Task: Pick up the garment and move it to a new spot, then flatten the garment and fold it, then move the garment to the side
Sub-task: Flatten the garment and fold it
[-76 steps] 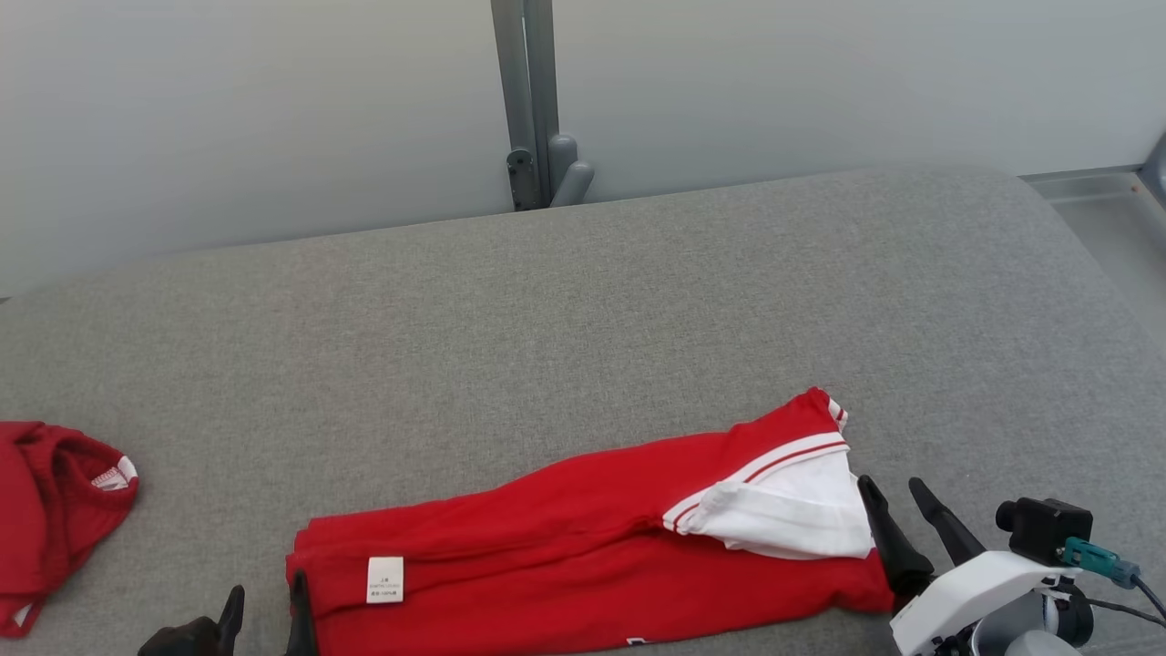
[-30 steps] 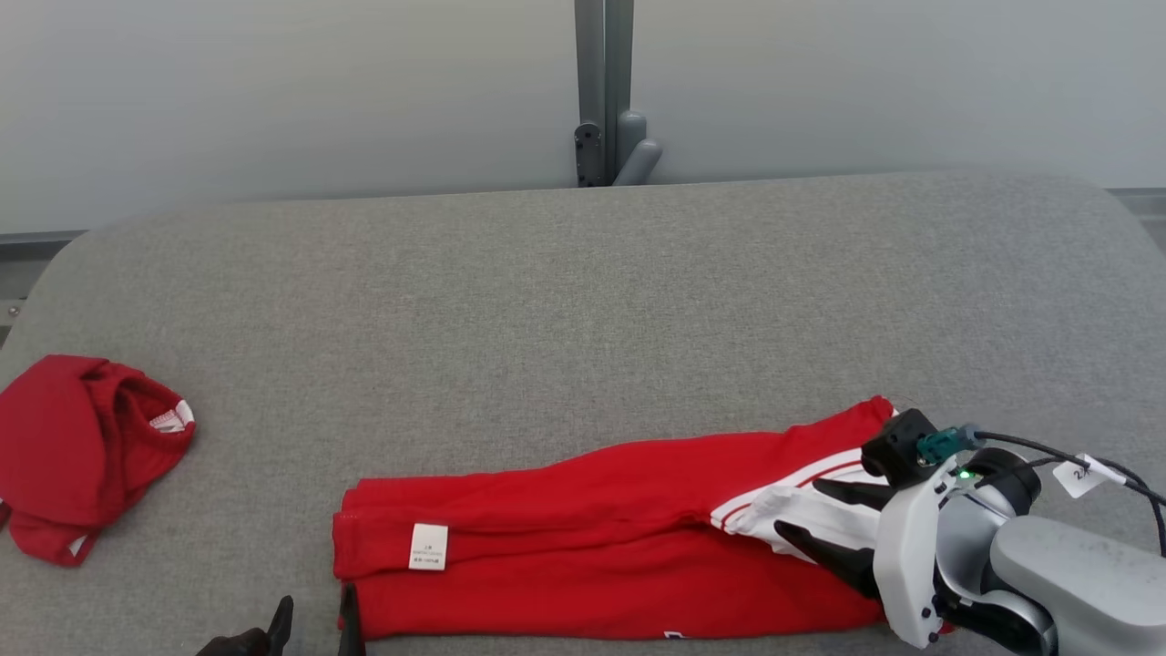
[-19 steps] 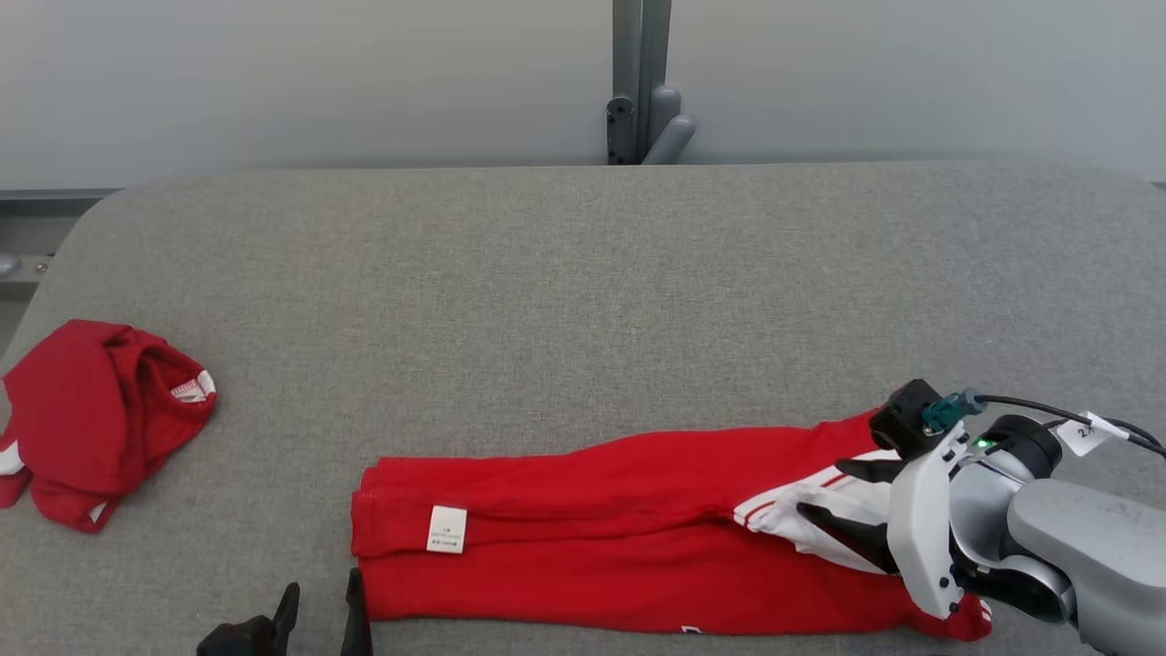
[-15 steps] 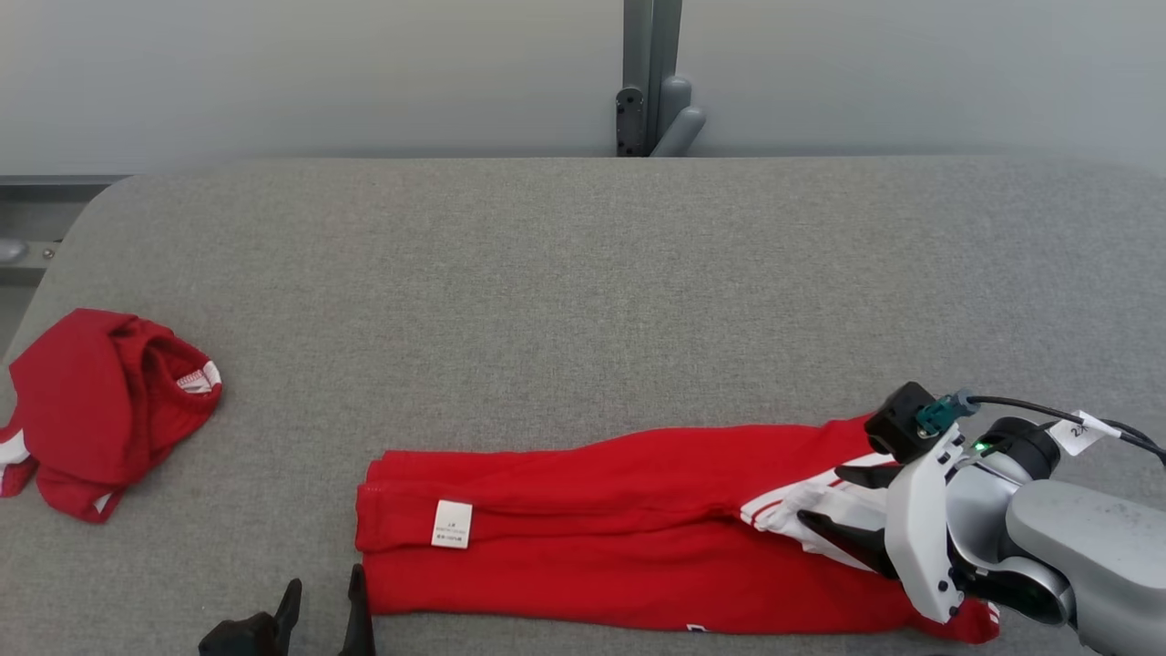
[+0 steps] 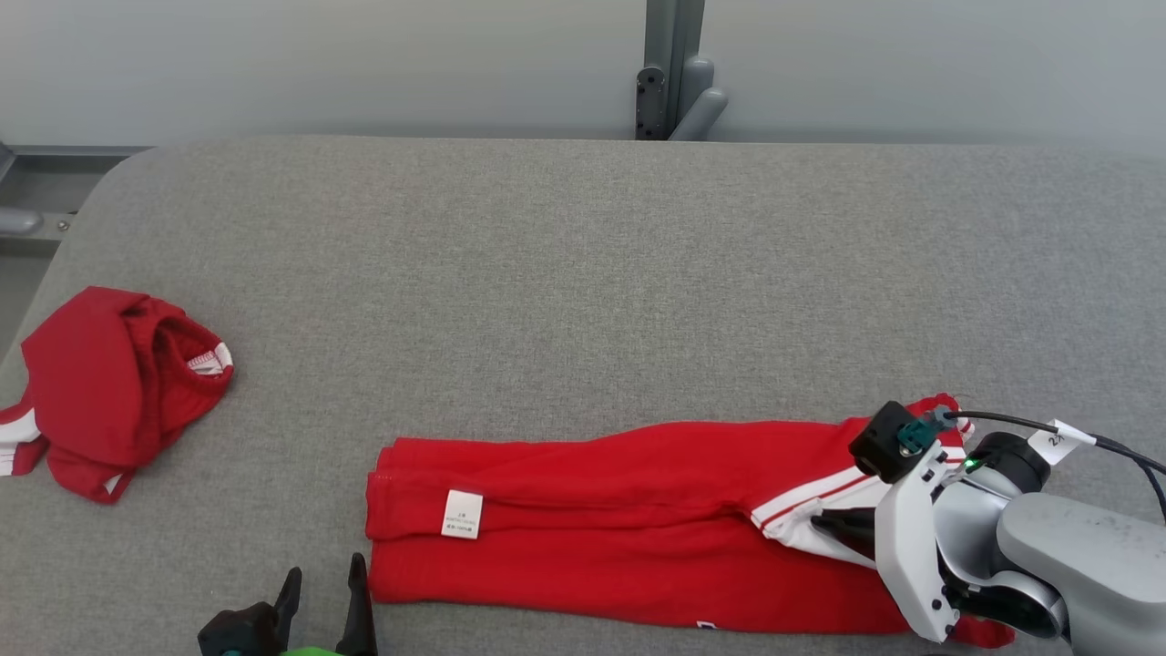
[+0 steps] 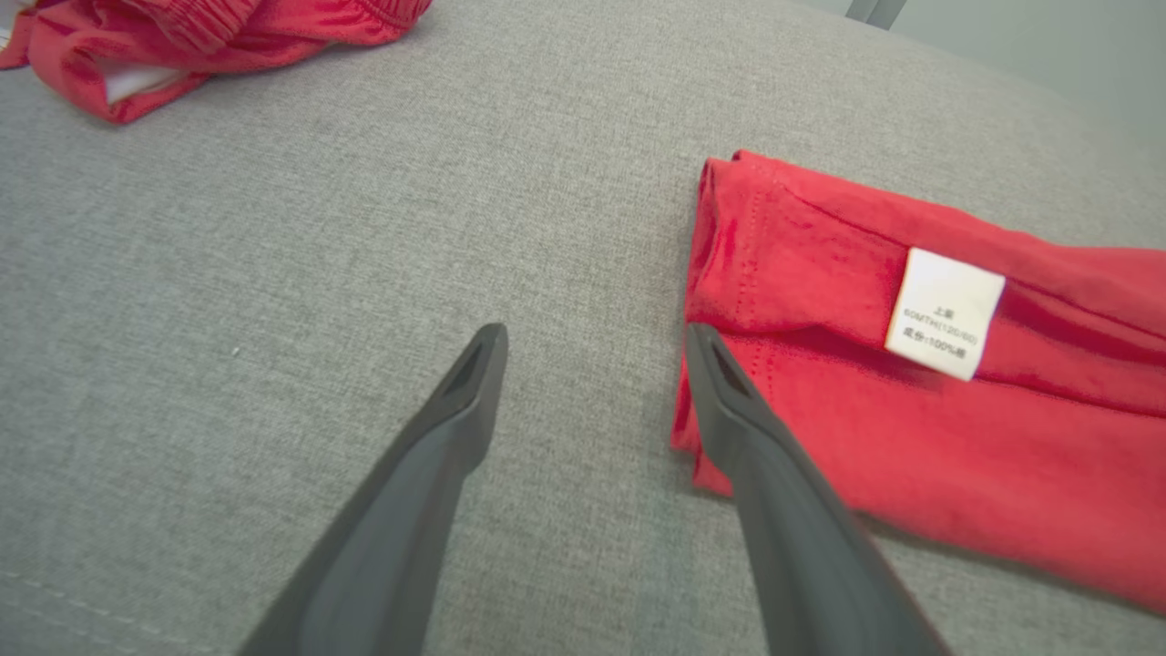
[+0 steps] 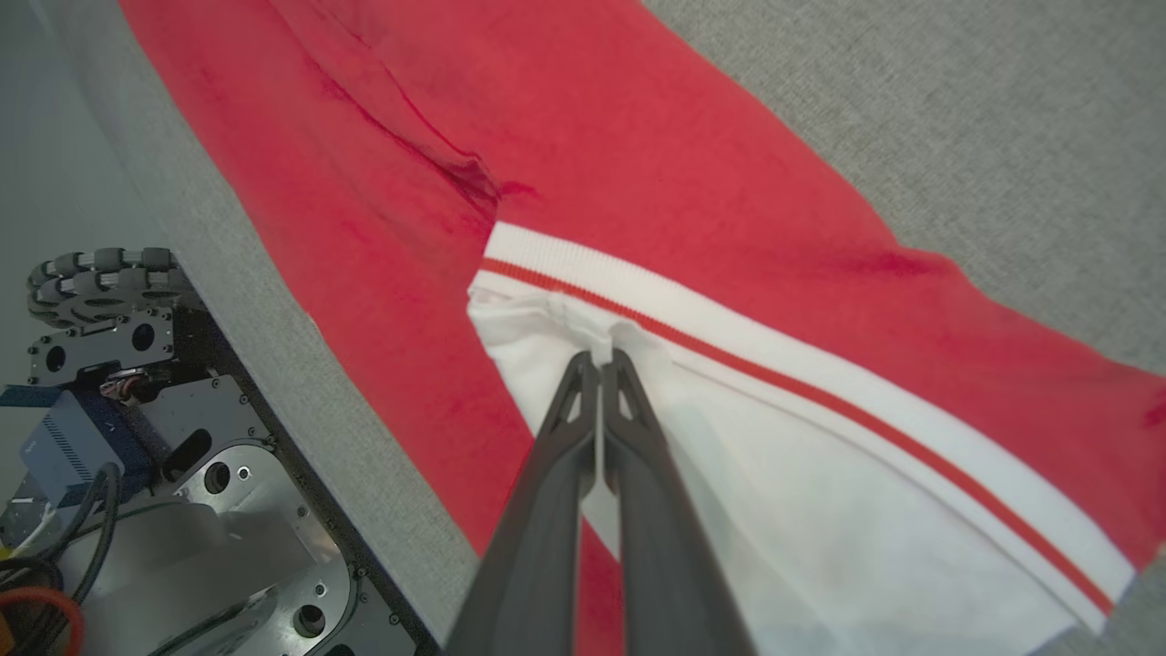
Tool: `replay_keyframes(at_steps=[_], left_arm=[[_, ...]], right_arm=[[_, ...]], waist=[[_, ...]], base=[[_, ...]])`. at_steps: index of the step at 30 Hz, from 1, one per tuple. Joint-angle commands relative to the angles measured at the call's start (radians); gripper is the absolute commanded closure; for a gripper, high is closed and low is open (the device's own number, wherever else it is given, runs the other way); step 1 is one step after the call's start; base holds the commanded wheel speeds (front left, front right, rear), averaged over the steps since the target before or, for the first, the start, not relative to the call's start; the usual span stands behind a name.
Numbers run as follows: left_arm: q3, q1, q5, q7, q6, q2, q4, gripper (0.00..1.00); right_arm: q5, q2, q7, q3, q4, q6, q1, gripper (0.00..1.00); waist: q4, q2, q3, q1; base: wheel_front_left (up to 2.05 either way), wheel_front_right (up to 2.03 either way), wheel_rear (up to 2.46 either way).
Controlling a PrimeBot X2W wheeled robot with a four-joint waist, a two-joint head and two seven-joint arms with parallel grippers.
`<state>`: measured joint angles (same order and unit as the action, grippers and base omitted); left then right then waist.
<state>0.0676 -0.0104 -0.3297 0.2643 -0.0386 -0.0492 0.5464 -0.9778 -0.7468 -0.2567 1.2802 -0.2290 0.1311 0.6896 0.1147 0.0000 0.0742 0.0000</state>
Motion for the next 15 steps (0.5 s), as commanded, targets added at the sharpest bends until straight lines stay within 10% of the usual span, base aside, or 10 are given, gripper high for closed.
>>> replay_keyframes(at_steps=[1, 14, 15], left_arm=[[-0.001, -0.011, -0.006, 0.0, 0.003, -0.003, -0.007, 0.0], [-0.016, 0.024, -0.015, 0.0, -0.003, -0.003, 0.0, 0.0], [-0.015, 0.026, -0.016, 0.0, -0.002, -0.003, -0.001, 0.0]], right_arm=[[0.004, 0.001, 0.009, 0.002, 0.002, -0.001, -0.014, 1.0], [0.014, 0.019, 0.039, 0.002, 0.077, -0.001, -0.078, 1.0], [0.012, 0.022, 0.04, 0.002, 0.079, -0.001, -0.087, 0.76]], waist=[[-0.001, 0.0, -0.001, 0.0], [-0.064, 0.0, -0.06, 0.0], [-0.07, 0.0, -0.063, 0.0]], base=[[0.0, 0.0, 0.0], [0.0, 0.0, 0.0], [0.0, 0.0, 0.0]])
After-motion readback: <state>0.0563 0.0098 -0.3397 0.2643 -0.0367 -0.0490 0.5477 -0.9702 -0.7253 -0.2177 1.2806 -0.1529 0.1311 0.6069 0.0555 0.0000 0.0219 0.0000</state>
